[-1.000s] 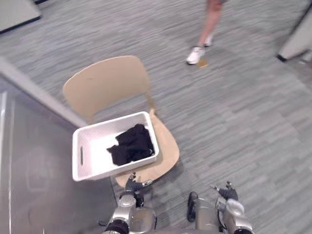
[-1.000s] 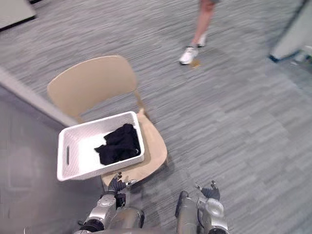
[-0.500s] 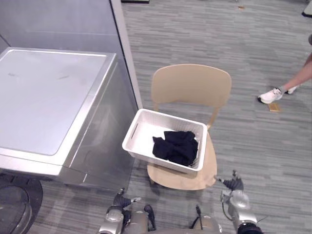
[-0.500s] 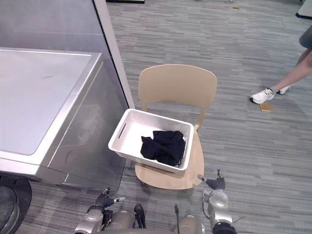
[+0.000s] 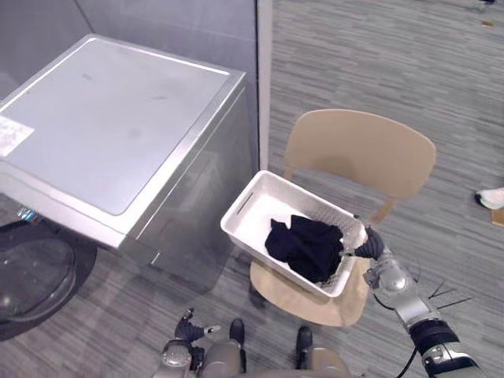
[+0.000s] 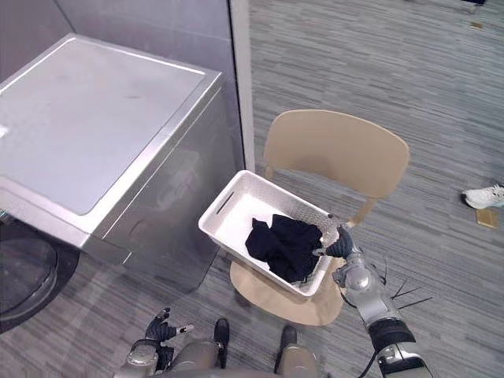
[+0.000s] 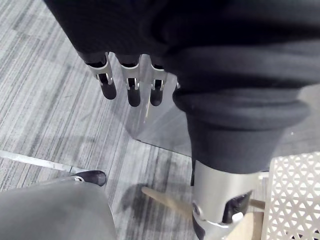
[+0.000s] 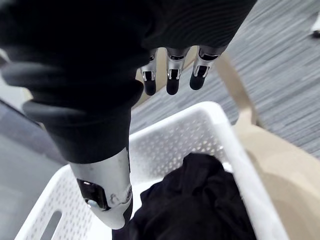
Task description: Pick up the laundry basket with both hands and put the clothes into the washing machine.
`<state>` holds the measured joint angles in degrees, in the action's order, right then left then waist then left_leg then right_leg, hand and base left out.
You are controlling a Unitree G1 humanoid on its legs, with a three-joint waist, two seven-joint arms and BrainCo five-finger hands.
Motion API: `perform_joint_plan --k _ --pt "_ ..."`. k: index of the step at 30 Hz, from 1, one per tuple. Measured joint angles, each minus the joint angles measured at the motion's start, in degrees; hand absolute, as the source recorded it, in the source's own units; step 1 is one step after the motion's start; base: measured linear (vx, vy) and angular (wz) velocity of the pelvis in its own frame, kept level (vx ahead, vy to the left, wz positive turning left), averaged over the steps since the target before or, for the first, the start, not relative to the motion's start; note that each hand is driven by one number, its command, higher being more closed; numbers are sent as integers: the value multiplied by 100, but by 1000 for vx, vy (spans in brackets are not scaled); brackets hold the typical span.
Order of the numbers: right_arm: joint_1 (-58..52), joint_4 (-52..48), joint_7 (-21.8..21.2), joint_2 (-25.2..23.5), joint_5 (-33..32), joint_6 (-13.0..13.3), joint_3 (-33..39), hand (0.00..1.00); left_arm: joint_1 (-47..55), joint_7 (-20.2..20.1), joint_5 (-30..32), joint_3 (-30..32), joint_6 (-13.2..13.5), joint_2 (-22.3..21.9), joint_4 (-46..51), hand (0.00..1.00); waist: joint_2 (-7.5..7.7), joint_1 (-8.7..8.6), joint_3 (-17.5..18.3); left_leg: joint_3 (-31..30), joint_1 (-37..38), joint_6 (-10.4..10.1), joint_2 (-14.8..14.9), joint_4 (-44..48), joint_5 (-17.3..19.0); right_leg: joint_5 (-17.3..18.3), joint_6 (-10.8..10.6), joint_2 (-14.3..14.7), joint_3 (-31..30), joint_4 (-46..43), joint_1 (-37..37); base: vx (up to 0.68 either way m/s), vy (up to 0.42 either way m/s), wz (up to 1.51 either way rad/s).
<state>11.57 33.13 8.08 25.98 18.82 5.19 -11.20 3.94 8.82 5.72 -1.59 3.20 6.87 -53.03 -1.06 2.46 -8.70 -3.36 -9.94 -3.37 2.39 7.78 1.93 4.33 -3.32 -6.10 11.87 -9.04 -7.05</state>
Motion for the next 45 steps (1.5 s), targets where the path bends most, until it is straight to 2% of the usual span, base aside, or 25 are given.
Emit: perform_joint_plan --k 3,5,7,8,9,12,14,17,19,22,23,28,34,37,41,42,45 --pt "360 278 -94 36 135 96 -427 0 -8 -2 2 -7 54 -9 12 0 -115 35 -111 -374 -102 -46 -79 -200 -232 -67 2 -3 384 154 77 -45 -38 67" --pt "701 601 -92 56 234 115 -571 0 -64 -2 2 -10 114 -46 21 0 -312 158 -347 -662 -290 -66 -145 -260 -415 -124 27 -17 651 159 3 -127 -15 64" --pt "943 927 -89 66 276 111 -683 0 -62 1 2 -11 126 -65 50 0 -414 182 -444 -822 -450 -109 -147 -402 -604 -171 38 -22 816 174 -125 -154 -14 52" --pt "1186 1208 -86 71 324 95 -798 0 -64 1 0 -12 124 -77 46 0 -511 220 -614 -989 -564 -125 -143 -514 -770 -193 50 -21 975 161 -212 -164 -28 53" --pt "1322 1362 -74 73 369 91 -858 0 -65 2 -1 -12 121 -89 43 0 -550 316 -736 -1074 -615 -178 -133 -601 -863 -192 53 -25 1020 86 -308 -173 -29 45" --pt "1672 1668 -40 153 428 55 -938 0 -117 19 -51 -11 124 -115 51 0 -621 488 -993 -1156 -813 -286 -111 -734 -986 -120 73 -120 1101 -260 -652 -173 -1 18" --pt "1843 1852 35 171 438 13 -951 0 -198 19 -62 -11 128 -113 60 0 -627 483 -1054 -1220 -994 -284 -164 -831 -1012 78 56 -310 1130 -760 -1056 -154 9 22" --pt "2064 2206 184 166 518 -185 -960 0 -417 28 -92 -12 167 -129 78 0 -612 484 -1203 -1169 -1148 -318 -291 -1011 -1069 395 58 -647 1104 -1507 -1594 -107 -20 20" --pt "2138 2233 215 150 531 -300 -955 0 -521 67 -141 -10 173 -140 91 0 -592 486 -1217 -1120 -1277 -306 -298 -1100 -1253 528 80 -740 1072 -1812 -1891 -81 -76 8" --pt "2337 2188 422 144 462 -328 -876 0 -682 139 -278 -9 206 -189 225 0 -536 465 -1290 -1035 -1403 -313 -304 -1185 -1413 677 123 -832 1005 -2144 -2229 -38 -124 -4" --pt "2394 2168 461 138 416 -330 -835 100 -727 143 -315 -13 218 -245 316 0 -529 450 -1295 -1022 -1461 -318 -315 -1186 -1428 716 141 -865 1003 -2218 -2313 -20 -88 2" --pt "2678 2098 653 144 300 -341 -627 100 -988 141 -359 -23 245 -471 451 0 -479 400 -1326 -976 -1598 -287 -329 -1182 -1489 800 170 -912 976 -2372 -2524 6 -94 1" --pt "2776 1821 540 120 -87 -455 -539 100 -1029 147 -359 -52 232 -562 549 0 -425 405 -1359 -835 -1541 -272 -320 -1178 -1499 816 166 -880 858 -2310 -2509 29 -80 -8" --pt "2592 1079 557 96 -407 -439 -383 100 -1021 153 -360 -56 217 -576 543 0 -412 342 -1366 -765 -1358 -271 -238 -1207 -1498 711 187 -747 849 -2073 -2255 34 -71 -15" --pt "2194 -132 704 8 -933 -309 352 100 -1001 157 -359 -54 205 -537 516 0 -383 252 -1348 -765 -924 -263 -93 -1306 -1485 517 133 -481 802 -1507 -1672 -3 -38 -20" --pt "2112 -330 727 -38 -1066 -285 523 100 -990 157 -357 -54 197 -504 513 0 -347 176 -1327 -766 -902 -260 -68 -1305 -1482 456 119 -431 795 -1408 -1615 -27 -12 -13" --pt "1560 -906 797 -347 -1528 -205 988 100 -917 142 -343 -50 97 -409 378 0 -191 126 -1181 -767 -789 -260 -42 -1300 -1482 271 94 -310 789 -1065 -1370 -6 -4 -10"
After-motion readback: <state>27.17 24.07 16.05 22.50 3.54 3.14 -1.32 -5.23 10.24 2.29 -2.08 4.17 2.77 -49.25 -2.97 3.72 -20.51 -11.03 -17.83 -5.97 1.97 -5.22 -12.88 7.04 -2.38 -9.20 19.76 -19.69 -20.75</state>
